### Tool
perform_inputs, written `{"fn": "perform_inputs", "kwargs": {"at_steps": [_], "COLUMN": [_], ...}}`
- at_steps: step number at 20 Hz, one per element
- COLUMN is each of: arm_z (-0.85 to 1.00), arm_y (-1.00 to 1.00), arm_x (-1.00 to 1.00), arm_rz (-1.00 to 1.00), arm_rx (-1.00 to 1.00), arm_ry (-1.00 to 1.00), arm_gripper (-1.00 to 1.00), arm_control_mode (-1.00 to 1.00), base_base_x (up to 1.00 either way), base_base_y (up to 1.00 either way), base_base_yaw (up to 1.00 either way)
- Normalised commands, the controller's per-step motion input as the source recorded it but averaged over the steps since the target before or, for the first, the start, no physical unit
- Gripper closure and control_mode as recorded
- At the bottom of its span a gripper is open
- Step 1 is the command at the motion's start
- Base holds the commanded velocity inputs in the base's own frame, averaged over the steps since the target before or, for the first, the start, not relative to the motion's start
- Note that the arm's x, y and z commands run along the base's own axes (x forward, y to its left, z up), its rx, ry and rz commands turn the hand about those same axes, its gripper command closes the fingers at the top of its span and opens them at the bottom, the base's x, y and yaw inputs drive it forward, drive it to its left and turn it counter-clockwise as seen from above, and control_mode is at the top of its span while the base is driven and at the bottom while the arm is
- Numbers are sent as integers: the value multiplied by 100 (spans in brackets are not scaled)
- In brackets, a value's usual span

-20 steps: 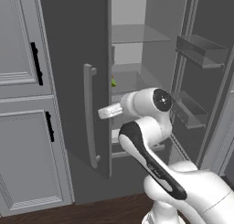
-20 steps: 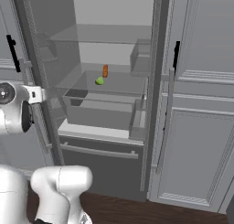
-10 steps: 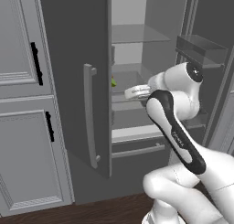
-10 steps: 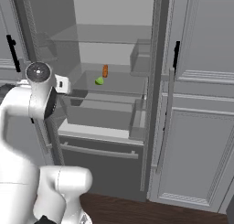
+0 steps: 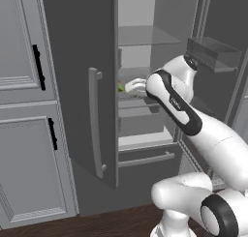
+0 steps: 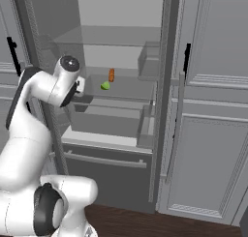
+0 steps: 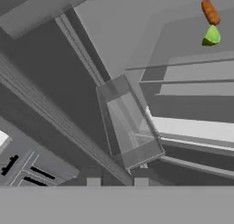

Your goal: Grab a lemon wedge from the fridge and one ice cube from the ice bowl, and put them in the glass of lemonade.

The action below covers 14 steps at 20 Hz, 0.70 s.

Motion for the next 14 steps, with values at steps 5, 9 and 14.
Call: {"fn": "perform_inputs", "kwargs": {"at_steps": [5,9,14], "arm_z": [-20,-25,-5], "arm_y": [8,7,21], "arm_x": [61,9,0], "arm_rz": [18,18,12], "arm_rx": [23,25,10], "arm_ry": [2,0,1], "arm_gripper": [-100,-100,-100], "arm_control_mode": [-100,-100,-100], "base_base_x": [0,0,0], "base_base_y": [0,0,0], "base_base_yaw": [0,0,0]}}
